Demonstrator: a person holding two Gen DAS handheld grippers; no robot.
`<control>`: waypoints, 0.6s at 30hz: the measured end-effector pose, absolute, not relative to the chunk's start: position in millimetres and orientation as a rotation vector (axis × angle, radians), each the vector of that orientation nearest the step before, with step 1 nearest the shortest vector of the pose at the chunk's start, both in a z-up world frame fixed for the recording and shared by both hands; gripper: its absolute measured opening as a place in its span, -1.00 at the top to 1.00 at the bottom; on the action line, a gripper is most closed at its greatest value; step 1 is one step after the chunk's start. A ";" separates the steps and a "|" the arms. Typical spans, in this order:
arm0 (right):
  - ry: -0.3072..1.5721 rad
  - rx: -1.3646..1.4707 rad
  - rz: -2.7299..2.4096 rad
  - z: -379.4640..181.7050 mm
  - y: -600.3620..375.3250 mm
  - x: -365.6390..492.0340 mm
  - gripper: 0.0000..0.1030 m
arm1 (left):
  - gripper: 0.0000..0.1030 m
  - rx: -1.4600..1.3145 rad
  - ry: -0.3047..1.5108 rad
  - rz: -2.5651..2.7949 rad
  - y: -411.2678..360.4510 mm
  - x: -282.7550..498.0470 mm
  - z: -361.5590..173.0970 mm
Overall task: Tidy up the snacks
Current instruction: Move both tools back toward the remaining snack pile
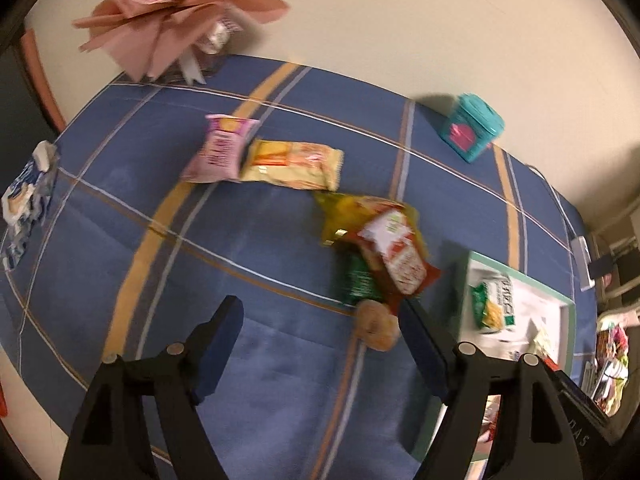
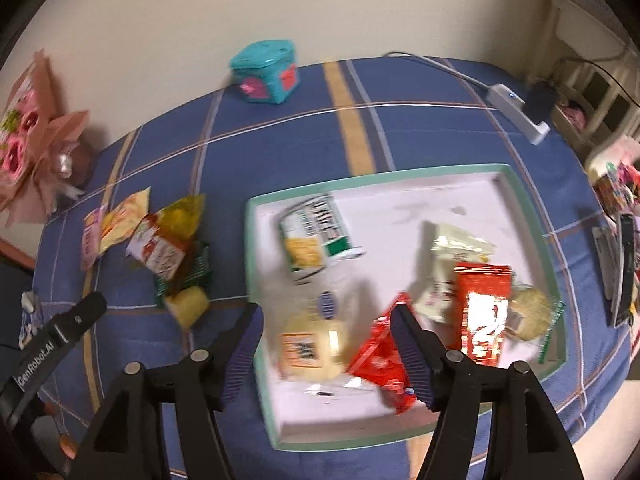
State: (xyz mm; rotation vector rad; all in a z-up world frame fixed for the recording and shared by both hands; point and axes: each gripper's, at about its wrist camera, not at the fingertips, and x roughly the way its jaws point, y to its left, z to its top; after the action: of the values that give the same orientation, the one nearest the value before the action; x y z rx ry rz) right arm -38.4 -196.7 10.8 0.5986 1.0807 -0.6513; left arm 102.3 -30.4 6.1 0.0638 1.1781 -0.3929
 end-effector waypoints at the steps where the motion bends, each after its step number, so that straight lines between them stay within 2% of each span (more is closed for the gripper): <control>1: 1.083 0.591 -0.645 10.4 -193.0 -35.2 -0.35 | -0.62 0.063 1.176 -0.383 -26.4 104.4 5.8; 11: 1.105 0.564 -0.572 -2.2 -161.6 -4.0 -0.55 | -0.72 0.057 1.165 -0.272 17.8 125.9 -3.8; 14: 1.113 0.543 -0.563 -7.5 -153.8 4.3 -0.65 | -0.85 0.055 1.175 -0.257 25.1 130.1 -8.3; 18: 1.119 0.534 -0.539 -12.7 -146.6 12.1 -0.65 | -0.85 0.061 1.179 -0.251 28.8 133.8 -13.4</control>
State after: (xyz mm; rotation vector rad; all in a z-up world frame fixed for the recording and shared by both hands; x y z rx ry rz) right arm 12.1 -146.6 -12.7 0.5343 1.1193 -0.5388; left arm 133.8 28.8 -13.4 0.0607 1.1795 -0.2507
